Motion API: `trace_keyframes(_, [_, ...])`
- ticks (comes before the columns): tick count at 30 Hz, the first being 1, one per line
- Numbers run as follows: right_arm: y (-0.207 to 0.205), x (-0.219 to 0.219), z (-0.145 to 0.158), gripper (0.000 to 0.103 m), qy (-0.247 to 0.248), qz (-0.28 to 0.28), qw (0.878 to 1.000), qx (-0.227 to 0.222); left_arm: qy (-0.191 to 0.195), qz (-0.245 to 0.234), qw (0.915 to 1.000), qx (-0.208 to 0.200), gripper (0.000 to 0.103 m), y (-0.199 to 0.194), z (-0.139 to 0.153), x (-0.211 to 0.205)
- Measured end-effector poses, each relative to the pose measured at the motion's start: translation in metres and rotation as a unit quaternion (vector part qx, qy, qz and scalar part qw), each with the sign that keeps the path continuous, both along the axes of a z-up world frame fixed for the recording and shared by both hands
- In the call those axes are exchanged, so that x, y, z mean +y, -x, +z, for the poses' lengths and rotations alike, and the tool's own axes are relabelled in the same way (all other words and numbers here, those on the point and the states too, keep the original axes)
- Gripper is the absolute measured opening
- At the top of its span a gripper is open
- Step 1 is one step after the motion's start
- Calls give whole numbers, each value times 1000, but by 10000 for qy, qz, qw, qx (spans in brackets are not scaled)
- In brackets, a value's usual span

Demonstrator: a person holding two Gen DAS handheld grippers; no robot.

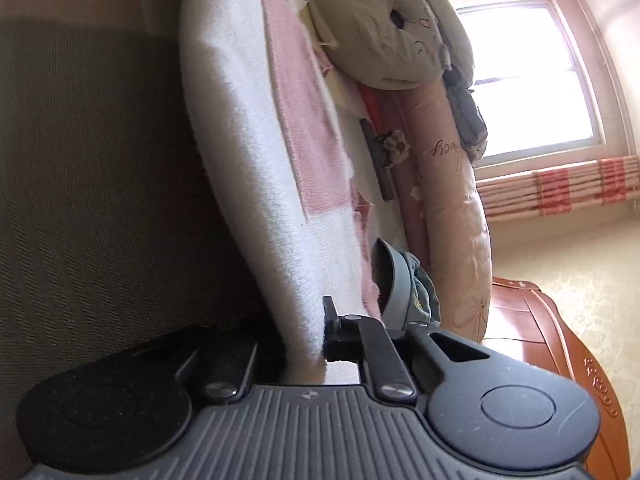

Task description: Fold clothes

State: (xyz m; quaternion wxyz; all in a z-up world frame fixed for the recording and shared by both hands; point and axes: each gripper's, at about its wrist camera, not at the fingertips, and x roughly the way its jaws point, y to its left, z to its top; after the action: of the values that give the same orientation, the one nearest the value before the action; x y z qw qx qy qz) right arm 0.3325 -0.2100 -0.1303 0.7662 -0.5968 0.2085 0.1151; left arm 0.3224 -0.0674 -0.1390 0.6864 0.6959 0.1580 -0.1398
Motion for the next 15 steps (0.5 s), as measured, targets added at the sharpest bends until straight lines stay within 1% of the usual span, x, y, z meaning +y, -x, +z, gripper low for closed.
trace_keyframes(2, [11,0,7,12,-59,6,10000,72,-18,-19,10000,64,8,11,4,3])
trace_keyframes(5, [28,0,17,12,-144,18,9997,186,-48,-60,9998,169,8,39,7,7])
trace_keyframes(10, [92,2,24,12,-99,90,9991,408,-44,-159,9991,380,8,98,16,16])
trace_keyframes(13, [130,7,28,12,-163,83,9982,578,-12,-192,9986,498,8,133,20,22])
trace_keyframes(15, [153,9,26,12,-140,118,9979,614,-14,-211,9983,541,8,157,22,26])
